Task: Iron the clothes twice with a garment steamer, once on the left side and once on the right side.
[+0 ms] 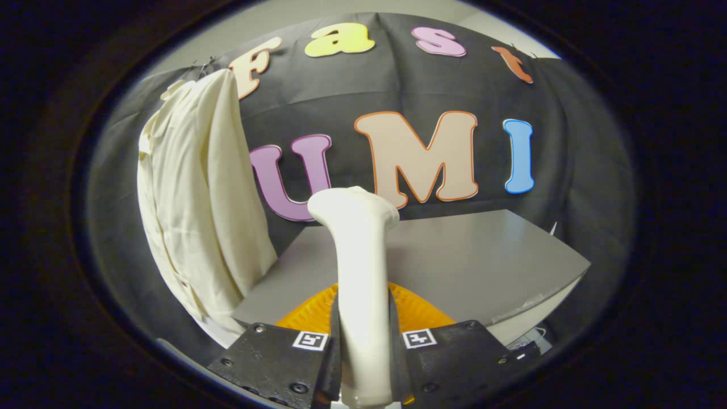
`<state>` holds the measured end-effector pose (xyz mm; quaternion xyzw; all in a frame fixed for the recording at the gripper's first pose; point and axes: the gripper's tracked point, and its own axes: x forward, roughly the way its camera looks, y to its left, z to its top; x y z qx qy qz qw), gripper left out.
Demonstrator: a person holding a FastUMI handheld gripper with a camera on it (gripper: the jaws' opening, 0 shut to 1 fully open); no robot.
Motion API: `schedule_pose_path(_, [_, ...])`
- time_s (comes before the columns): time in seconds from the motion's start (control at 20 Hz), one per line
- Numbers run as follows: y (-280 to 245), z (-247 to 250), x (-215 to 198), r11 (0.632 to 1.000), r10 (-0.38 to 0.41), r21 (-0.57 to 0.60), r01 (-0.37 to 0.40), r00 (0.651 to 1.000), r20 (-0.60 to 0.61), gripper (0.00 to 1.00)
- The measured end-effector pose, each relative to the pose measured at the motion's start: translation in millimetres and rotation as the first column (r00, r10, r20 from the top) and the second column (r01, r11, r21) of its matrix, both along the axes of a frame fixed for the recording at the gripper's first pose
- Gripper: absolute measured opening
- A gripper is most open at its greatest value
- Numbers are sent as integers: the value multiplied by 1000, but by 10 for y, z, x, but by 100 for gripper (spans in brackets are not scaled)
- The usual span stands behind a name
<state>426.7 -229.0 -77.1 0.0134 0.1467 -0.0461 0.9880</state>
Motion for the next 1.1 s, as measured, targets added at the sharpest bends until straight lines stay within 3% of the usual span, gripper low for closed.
schedule_pose_path(0.3, [916, 312, -819, 997, -82, 18, 81, 994, 77, 33])
schedule_pose_path(0.65, [2591, 551, -1587, 997, -64, -34, 73, 973, 220, 33])
schedule_pose_path(0.8, [3181, 429, -1616, 997, -1, -82, 18, 981, 193, 33])
schedule_pose_path(1.1, [3901, 334, -1484, 997, 68, -43, -62, 983, 172, 33])
